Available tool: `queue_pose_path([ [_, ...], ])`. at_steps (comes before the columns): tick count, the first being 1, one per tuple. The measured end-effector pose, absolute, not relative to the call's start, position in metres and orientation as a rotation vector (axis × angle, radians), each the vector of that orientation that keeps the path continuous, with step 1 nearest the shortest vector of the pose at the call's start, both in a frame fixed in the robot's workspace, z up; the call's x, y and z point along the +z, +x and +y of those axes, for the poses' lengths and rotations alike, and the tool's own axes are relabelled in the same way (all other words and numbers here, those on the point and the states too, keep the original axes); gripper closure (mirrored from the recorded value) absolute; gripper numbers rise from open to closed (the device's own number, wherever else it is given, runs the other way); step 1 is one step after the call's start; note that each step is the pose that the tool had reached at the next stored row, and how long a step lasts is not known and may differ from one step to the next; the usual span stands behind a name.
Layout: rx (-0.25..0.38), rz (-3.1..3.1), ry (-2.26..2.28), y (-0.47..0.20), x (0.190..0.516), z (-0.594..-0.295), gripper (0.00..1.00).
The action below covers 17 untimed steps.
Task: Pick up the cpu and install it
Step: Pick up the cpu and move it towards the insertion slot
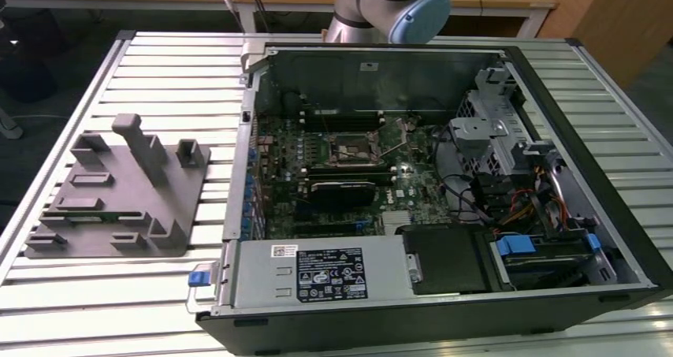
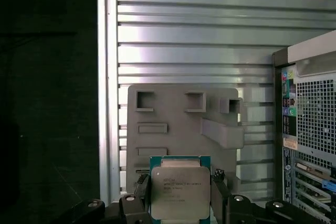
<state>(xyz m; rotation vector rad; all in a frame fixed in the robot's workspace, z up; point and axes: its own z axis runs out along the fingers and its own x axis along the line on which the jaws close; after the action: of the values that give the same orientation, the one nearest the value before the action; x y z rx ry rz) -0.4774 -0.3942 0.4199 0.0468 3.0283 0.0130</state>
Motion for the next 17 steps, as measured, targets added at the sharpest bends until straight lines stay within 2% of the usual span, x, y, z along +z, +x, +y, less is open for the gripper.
queue_pose_path([
  [17, 0.0, 3.024, 0.047, -0.473, 0.4294, -0.3935, 0.45],
])
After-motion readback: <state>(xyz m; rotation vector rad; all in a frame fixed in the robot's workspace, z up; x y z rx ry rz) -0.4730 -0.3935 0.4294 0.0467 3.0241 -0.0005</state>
